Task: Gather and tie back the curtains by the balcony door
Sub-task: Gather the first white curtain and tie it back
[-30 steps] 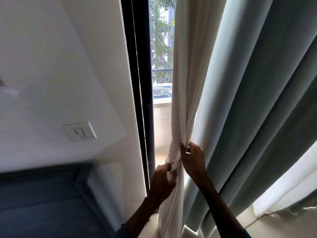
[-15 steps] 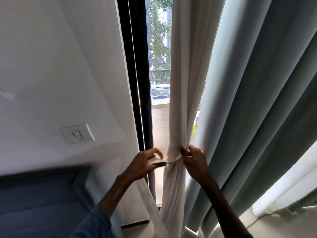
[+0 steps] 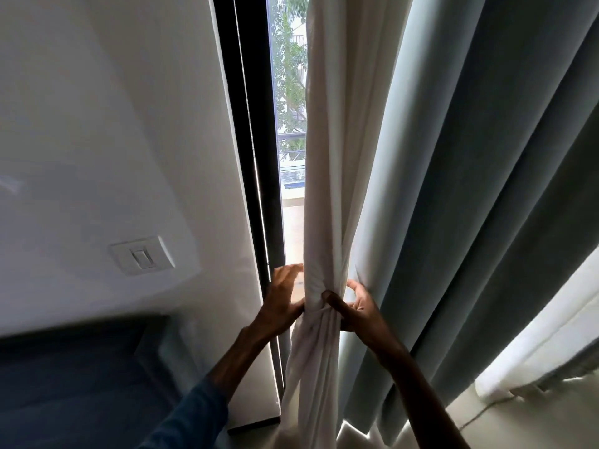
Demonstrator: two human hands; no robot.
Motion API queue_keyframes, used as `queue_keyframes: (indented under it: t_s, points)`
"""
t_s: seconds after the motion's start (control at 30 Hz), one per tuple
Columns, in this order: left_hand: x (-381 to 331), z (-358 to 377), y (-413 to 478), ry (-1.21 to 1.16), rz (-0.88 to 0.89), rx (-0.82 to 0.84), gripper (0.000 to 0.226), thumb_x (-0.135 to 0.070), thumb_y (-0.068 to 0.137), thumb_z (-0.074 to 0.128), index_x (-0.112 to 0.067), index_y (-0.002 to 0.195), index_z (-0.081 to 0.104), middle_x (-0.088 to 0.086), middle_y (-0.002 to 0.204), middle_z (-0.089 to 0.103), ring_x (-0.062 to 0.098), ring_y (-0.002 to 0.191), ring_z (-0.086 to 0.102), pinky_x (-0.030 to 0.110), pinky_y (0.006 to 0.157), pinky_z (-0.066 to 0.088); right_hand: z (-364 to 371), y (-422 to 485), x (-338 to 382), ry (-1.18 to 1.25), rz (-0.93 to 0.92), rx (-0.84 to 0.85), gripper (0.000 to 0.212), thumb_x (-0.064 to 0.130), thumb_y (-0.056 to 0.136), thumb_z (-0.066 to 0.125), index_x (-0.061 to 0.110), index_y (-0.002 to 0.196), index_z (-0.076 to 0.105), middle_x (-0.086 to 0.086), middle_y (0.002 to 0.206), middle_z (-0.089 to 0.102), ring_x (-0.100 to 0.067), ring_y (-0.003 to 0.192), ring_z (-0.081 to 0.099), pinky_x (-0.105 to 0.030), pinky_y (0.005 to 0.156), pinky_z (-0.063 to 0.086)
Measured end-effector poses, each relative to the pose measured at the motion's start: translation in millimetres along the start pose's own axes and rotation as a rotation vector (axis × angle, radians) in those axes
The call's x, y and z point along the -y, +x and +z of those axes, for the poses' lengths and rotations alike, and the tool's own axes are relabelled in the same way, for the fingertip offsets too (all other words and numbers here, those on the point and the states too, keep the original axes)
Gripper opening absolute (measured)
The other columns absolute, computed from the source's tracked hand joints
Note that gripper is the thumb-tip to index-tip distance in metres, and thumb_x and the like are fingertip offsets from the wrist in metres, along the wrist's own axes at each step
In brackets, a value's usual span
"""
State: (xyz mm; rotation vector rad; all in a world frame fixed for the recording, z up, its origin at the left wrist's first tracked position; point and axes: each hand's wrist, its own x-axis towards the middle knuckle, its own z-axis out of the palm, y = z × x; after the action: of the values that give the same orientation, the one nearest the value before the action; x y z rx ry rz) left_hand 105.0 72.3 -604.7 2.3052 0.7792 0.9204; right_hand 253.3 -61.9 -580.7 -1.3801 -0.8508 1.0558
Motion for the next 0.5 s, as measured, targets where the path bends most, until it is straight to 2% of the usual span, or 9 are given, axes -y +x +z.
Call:
queue_keyframes:
  t_s: [0.03, 0.1, 0.17, 0.23, 0.3, 0.33, 0.4, 0.43, 0.5]
  points:
    - [0, 0, -1, -0.023, -0.023, -0.002, 0.024, -0.047, 0.085, 0.064, -0.031, 0.102, 0.059, -0.023, 0.1, 0.058, -0.003, 0.096, 0.049, 0.014, 0.083, 0.041, -1, -2, -1, 0.016, 0.021, -0.006, 0.121, 0.064, 0.062, 0.085, 0.016, 0.153, 0.023, -0.013, 0.097, 0.077, -0.032, 0.093, 0.076, -0.034, 0.072, 0.063]
    - [-1, 0, 1, -0.15, -0.095, 0.112, 0.011, -0.035, 0.082, 0.07, -0.027, 0.089, 0.068, -0.016, 0.084, 0.068, 0.006, 0.081, 0.063, 0.029, 0.07, 0.053, 1, -7, -1, 0.055, 0.051, -0.02, 0.117, 0.051, 0.073, 0.085, 0.016, 0.158, 0.013, -0.01, 0.094, 0.077, -0.029, 0.09, 0.077, -0.033, 0.067, 0.062]
    - [-6, -1, 2, -0.235, -0.135, 0.202, 0.019, -0.029, 0.081, 0.069, -0.015, 0.09, 0.076, -0.002, 0.085, 0.076, 0.019, 0.083, 0.072, 0.045, 0.073, 0.059, 3, -8, -1, 0.087, 0.058, -0.033, 0.109, 0.039, 0.082, 0.081, 0.018, 0.159, 0.005, 0.002, 0.097, 0.07, -0.016, 0.079, 0.077, -0.027, 0.059, 0.059]
    - [-11, -3, 4, -0.248, -0.121, 0.249, 0.032, -0.03, 0.079, 0.065, -0.003, 0.092, 0.074, 0.008, 0.088, 0.076, 0.024, 0.086, 0.073, 0.049, 0.077, 0.058, 4, -8, 0, 0.079, 0.059, -0.048, 0.101, 0.027, 0.091, 0.074, 0.021, 0.159, 0.0, 0.011, 0.1, 0.061, -0.007, 0.075, 0.076, -0.026, 0.056, 0.058]
    - [-16, -6, 7, -0.299, -0.108, 0.326, 0.023, -0.016, 0.079, 0.065, 0.0, 0.093, 0.072, 0.012, 0.091, 0.074, 0.026, 0.089, 0.072, 0.048, 0.079, 0.058, 0, -8, -2, 0.075, 0.064, -0.056, 0.102, 0.029, 0.088, 0.075, 0.026, 0.159, 0.001, 0.011, 0.105, 0.062, -0.012, 0.081, 0.077, -0.03, 0.058, 0.059]
    - [-18, -8, 8, -0.319, -0.106, 0.378, 0.016, -0.007, 0.079, 0.066, -0.003, 0.094, 0.071, 0.01, 0.092, 0.074, 0.024, 0.09, 0.071, 0.045, 0.08, 0.059, -2, -8, -2, 0.072, 0.062, -0.062, 0.104, 0.033, 0.085, 0.077, 0.03, 0.158, 0.004, 0.007, 0.109, 0.064, -0.014, 0.085, 0.077, -0.033, 0.061, 0.06]
    - [-24, -11, 8, -0.391, -0.124, 0.469, 0.028, 0.004, 0.076, 0.069, -0.013, 0.099, 0.067, 0.003, 0.098, 0.071, 0.018, 0.097, 0.069, 0.036, 0.086, 0.058, -5, -8, -1, 0.042, 0.045, -0.099, 0.101, 0.042, 0.077, 0.083, 0.034, 0.155, 0.019, -0.006, 0.12, 0.067, -0.02, 0.092, 0.076, -0.041, 0.066, 0.063]
    - [-27, -10, 7, -0.424, -0.115, 0.491, 0.034, 0.005, 0.076, 0.073, -0.016, 0.102, 0.066, 0.001, 0.101, 0.07, 0.017, 0.101, 0.069, 0.034, 0.089, 0.057, -5, -6, 0, 0.019, 0.03, -0.124, 0.097, 0.046, 0.073, 0.087, 0.03, 0.151, 0.031, -0.011, 0.118, 0.069, -0.024, 0.092, 0.076, -0.047, 0.069, 0.064]
    - [-38, -5, 6, -0.443, -0.04, 0.429, 0.027, -0.005, 0.08, 0.081, -0.015, 0.103, 0.071, 0.0, 0.099, 0.073, 0.018, 0.097, 0.071, 0.033, 0.084, 0.058, -6, -4, 1, 0.007, 0.001, -0.15, 0.084, 0.048, 0.066, 0.089, 0.021, 0.136, 0.052, -0.019, 0.103, 0.076, -0.031, 0.087, 0.076, -0.058, 0.076, 0.061]
